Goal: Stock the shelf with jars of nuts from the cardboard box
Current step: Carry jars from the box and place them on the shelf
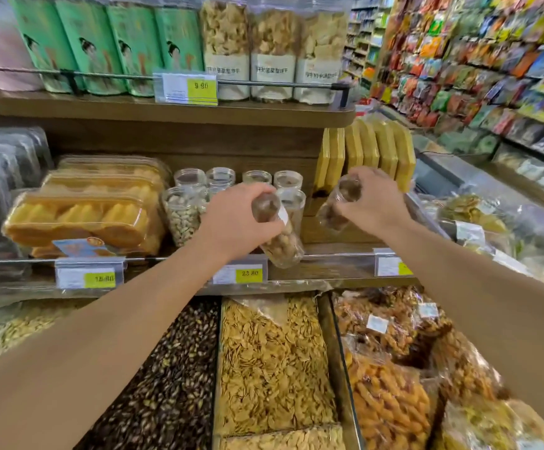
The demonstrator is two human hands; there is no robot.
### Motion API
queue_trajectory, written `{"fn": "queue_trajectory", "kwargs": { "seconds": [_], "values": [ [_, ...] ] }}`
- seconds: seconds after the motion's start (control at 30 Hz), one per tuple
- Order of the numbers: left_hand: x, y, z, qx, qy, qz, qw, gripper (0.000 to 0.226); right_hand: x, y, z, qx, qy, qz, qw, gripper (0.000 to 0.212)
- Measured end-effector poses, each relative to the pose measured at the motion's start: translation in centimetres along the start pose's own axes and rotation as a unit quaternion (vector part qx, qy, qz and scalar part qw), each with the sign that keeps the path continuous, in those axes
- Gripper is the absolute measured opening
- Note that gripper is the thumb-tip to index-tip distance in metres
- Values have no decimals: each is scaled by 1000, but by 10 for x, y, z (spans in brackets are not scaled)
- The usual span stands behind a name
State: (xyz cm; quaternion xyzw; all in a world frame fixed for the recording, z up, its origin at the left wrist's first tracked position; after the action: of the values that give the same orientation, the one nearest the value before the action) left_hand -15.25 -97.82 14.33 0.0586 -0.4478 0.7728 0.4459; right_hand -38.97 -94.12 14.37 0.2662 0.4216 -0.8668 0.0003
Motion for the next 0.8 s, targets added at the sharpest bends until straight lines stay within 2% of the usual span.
{"fn": "queue_trajectory", "kwargs": {
  "seconds": [0.13,0.3,0.4,0.63,0.8],
  "values": [
    [-6,20,23,-12,-6,6,1000,53,15,46,38,-35,-1,1,999,53],
    [-13,30,45,7,-7,-1,1000,53,25,94,73,-92,10,-7,996,72],
    [-15,34,52,1,-1,1,1000,52,29,108,83,-88,11,17,996,69],
    [-7,38,52,-11,7,-1,1000,52,33,100,74,-67,30,76,994,71],
    [22,50,61,-10,34,-11,999,52,49,64,36,-47,-2,54,997,58]
  ]
}}
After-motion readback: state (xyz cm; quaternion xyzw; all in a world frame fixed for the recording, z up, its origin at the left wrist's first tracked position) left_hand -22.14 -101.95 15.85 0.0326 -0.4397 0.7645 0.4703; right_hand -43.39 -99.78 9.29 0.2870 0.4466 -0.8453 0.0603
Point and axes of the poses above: each hand's wrist, its own z-axis towards the middle knuckle, its own y-axis out of the palm, x = y × z, the point moved 6 cm from there along z, towards the middle knuckle, and after that the axes turned 14 degrees about x, right-handed, at the moved point
